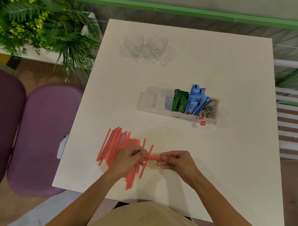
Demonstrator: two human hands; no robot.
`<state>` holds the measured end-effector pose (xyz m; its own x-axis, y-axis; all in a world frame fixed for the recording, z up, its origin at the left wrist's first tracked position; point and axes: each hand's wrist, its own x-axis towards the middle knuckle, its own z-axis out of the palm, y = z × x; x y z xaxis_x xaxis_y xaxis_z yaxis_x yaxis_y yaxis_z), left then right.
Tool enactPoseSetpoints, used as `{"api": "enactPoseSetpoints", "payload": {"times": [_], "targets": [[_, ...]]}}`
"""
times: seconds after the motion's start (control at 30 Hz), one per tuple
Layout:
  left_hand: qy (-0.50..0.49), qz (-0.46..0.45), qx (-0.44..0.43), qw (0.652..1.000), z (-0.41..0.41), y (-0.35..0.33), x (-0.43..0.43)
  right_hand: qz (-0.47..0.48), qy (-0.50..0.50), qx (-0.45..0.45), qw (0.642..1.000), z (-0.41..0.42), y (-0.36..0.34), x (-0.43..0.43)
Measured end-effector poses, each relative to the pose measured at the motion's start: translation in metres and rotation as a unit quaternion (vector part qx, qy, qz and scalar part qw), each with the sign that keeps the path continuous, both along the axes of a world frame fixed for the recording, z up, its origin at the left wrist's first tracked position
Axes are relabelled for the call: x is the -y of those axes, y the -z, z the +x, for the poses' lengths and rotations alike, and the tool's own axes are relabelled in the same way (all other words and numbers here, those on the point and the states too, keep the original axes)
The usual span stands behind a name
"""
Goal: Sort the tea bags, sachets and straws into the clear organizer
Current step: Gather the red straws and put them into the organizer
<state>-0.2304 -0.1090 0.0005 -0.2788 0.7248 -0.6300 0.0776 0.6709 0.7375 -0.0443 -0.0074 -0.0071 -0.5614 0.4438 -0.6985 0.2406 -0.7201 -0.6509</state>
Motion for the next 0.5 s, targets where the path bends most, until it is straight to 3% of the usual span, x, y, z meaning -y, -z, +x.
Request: {"api": "enactPoseSetpoints", "payload": {"times": [0.17, 0.5], "targets": [[0.038, -0.063, -0.236, 0.969, -0.025, 0.017, 0.010, 0.003, 0.004, 0.024, 1.000, 0.013, 0.005, -0.002], [0.199, -0.109, -0.390, 0.893, -0.021, 0.016, -0.003, 0.021, -0.014, 0.047, 0.999, 0.023, 0.006, -0.006]]}}
